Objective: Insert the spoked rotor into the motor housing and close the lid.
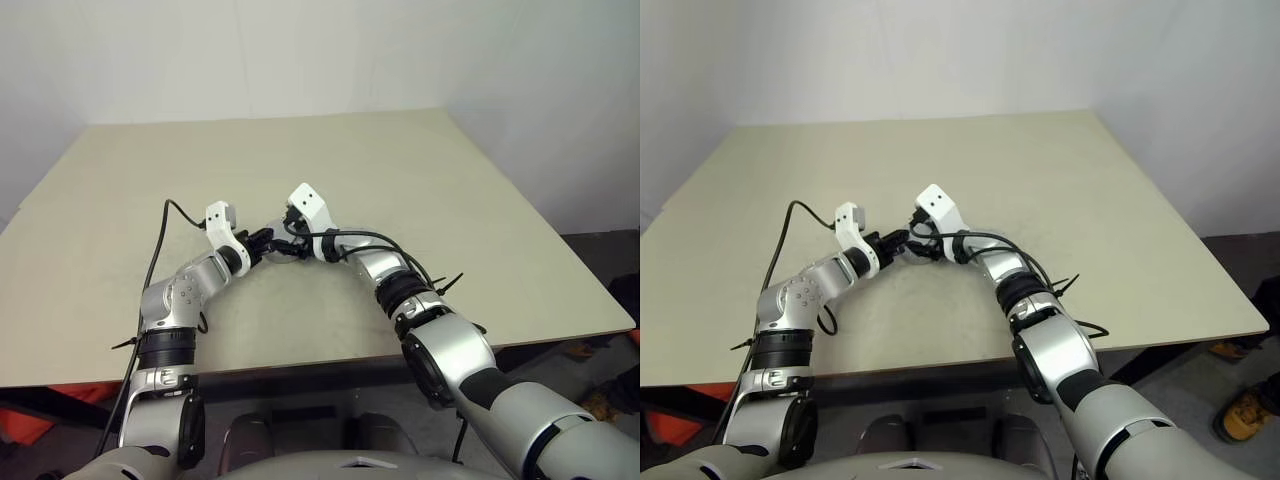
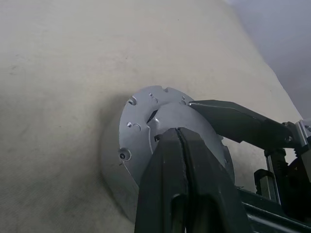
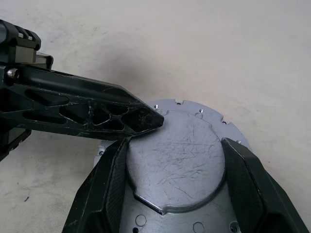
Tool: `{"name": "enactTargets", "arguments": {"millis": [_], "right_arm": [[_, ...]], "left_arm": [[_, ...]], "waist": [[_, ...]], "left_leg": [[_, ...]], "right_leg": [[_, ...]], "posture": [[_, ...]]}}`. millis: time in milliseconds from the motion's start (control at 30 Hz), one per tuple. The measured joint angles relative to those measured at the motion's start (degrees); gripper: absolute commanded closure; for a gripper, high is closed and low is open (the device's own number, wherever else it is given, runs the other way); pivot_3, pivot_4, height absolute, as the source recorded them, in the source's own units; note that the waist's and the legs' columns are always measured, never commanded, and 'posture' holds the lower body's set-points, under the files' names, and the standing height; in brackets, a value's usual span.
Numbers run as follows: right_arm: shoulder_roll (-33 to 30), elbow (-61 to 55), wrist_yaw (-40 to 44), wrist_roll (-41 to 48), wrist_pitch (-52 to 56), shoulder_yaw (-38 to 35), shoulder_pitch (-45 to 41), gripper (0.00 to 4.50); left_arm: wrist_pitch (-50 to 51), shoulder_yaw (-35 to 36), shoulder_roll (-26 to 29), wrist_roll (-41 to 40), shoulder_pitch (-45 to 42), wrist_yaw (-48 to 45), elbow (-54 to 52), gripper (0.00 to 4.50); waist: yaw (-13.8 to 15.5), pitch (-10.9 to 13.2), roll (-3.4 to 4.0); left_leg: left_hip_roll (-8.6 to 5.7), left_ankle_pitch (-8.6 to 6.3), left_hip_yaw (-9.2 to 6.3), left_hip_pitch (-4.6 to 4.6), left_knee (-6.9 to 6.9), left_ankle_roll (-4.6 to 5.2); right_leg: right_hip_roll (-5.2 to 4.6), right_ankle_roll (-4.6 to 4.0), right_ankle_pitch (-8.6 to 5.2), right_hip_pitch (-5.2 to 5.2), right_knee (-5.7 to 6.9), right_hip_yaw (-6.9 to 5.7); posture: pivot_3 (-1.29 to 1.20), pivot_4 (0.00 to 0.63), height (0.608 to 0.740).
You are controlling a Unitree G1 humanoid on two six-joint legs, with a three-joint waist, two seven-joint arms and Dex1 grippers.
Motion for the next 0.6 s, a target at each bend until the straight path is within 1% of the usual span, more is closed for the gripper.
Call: {"name": "enactTargets", "arguments": {"millis": [267, 433, 600], "right_arm": [[0.0, -0.6, 0.1, 0.1, 1.2, -0.2, 0.0, 1.58], [0.0, -1.2, 0.4, 0.0, 1.7, -0.2, 0.1, 1.58], [0.0, -1.3, 0.7, 0.0, 1.8, -0.2, 0.1, 1.58]], "left_arm": [[1.0, 0.5, -0.6, 0.0, -0.1, 2.6, -0.9, 4.47], [1.9, 1.4, -0.5, 0.0, 0.9, 3.6, -1.6, 4.47], [3.9, 2.7, 0.0, -1.4, 2.6, 3.6, -4.1, 4.47]], "waist": [[0.0, 0.0, 0.01], [0.0, 0.0, 0.00], [-0.1, 0.0, 0.01]], "left_leg": [[0.00, 0.00, -0.01, 0.01, -0.11, 0.00], [-0.01, 0.05, 0.00, 0.01, -0.67, -0.08], [0.00, 0.08, 0.01, 0.00, -0.86, -0.13]], "right_leg": [[-0.01, 0.02, -0.01, 0.01, -0.13, 0.00], [-0.01, 0.03, -0.01, 0.04, -0.58, 0.00], [0.00, 0.03, 0.00, 0.08, -0.61, -0.01]], "posture": [[0.00, 0.000, 0.740], [0.00, 0.000, 0.740], [0.00, 0.000, 0.740]]}}
